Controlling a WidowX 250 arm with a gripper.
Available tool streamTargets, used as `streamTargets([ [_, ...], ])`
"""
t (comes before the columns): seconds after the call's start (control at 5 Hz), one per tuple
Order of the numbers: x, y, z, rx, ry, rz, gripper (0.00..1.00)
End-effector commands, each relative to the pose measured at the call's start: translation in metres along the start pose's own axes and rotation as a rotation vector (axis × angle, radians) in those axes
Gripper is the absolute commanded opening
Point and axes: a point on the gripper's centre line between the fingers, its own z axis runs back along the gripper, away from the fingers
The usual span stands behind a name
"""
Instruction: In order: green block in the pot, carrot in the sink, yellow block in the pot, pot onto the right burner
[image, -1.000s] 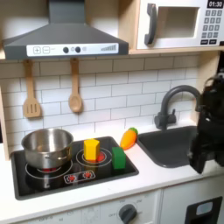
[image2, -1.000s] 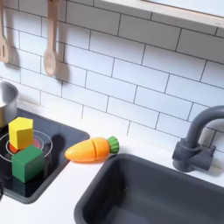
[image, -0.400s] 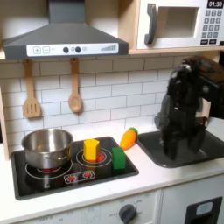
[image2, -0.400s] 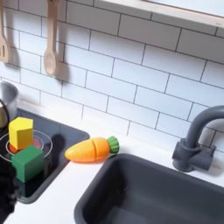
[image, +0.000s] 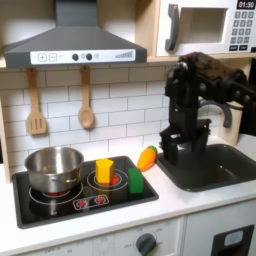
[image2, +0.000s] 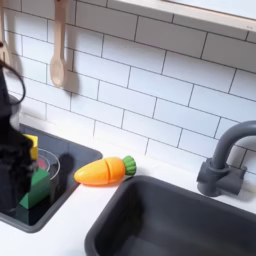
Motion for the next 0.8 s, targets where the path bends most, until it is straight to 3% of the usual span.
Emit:
streamTargets([
  [0.0,0.038,0.018,-0.003,-0.008,0.005,0.003,1.0],
  [0.6,0.081,0.02,-0.042,0.024,0.074,-0.048,1.0],
])
